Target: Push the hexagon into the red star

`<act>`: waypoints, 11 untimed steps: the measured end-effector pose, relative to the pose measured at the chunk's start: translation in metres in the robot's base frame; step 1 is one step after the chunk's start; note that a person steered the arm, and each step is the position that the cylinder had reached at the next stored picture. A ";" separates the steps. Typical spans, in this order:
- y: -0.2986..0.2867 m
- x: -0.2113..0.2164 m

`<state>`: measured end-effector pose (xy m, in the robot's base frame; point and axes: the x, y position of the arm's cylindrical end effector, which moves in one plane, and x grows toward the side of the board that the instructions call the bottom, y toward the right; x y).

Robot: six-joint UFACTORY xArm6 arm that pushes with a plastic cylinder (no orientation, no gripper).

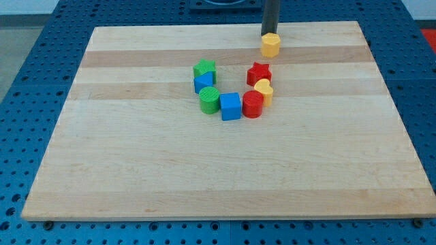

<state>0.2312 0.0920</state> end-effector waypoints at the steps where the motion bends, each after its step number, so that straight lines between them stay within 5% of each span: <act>1: 0.000 0.006; 11: 0.000 0.049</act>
<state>0.2799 0.0919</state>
